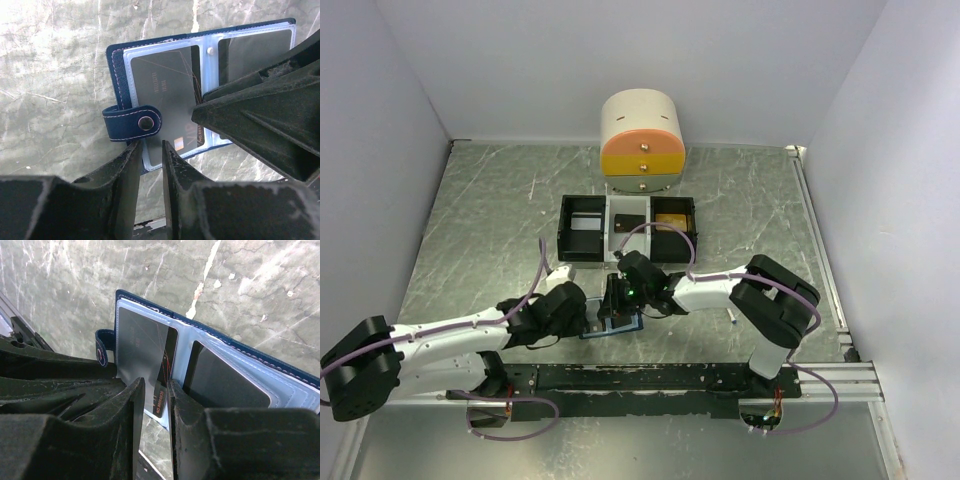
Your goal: Take the credit cards out of the card holder
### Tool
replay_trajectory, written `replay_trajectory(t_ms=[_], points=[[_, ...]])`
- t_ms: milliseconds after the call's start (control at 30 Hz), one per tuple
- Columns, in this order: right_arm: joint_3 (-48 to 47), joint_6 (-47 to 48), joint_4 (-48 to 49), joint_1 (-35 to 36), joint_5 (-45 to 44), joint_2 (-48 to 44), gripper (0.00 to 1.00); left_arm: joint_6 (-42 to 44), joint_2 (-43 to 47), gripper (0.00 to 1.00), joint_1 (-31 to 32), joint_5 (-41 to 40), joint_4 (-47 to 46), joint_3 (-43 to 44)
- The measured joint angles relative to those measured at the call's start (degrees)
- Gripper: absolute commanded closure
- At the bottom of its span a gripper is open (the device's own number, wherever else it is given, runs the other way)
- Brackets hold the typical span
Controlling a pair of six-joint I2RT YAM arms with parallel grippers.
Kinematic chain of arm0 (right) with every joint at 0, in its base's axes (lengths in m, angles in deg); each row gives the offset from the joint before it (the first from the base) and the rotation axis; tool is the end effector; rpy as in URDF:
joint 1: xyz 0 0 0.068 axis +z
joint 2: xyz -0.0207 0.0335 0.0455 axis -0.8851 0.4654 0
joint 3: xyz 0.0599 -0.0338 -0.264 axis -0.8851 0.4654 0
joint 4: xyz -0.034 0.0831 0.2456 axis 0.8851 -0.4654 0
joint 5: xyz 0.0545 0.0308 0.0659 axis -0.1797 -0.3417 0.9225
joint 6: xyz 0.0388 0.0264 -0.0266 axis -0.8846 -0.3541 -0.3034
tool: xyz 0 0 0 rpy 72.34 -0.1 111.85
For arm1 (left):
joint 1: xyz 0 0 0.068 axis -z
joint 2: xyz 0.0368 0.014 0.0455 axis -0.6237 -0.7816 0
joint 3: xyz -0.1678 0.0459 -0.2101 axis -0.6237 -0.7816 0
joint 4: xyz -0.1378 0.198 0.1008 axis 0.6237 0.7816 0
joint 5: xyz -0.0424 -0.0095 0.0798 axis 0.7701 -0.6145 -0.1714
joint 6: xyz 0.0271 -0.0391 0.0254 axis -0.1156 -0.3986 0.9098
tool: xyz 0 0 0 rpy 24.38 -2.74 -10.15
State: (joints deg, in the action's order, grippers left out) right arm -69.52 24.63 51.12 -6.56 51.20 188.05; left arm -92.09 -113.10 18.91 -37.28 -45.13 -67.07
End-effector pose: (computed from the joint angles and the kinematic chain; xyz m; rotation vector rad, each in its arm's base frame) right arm 0.1762 0.2725 0.1301 -0.2348 2.6350 1.0643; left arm 0.1058 -0.1491 0.1527 -0.1849 2.5599 -0.5281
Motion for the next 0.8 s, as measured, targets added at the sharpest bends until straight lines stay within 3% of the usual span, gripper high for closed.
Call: replay_trajectory(t_ms=[200,433,567,800], points=[[-0.02,-0.04,0.07,0.17,-0.11,-0.04,0.76,-0.63,-1.51,0.82,0.11,-0.50,0.04,0.26],[2.25,-1.42,3.93,-0.22,2.03,-0.26,0.80,-2.58,0.52,0.83,1.49,-2.23,0.96,-0.61],[3.58,-3.21,5.46,-0.28,2.40,-0.68,0.75,-2.86,1.66,0.83,1.57,-2.19,0.39,-1.75],[1.03,-2.38,-0.96,-0.13,-2.64,-1.70,0.74,-3.06,-0.24,0.83,1.60,-1.60,-2.89,-1.95]])
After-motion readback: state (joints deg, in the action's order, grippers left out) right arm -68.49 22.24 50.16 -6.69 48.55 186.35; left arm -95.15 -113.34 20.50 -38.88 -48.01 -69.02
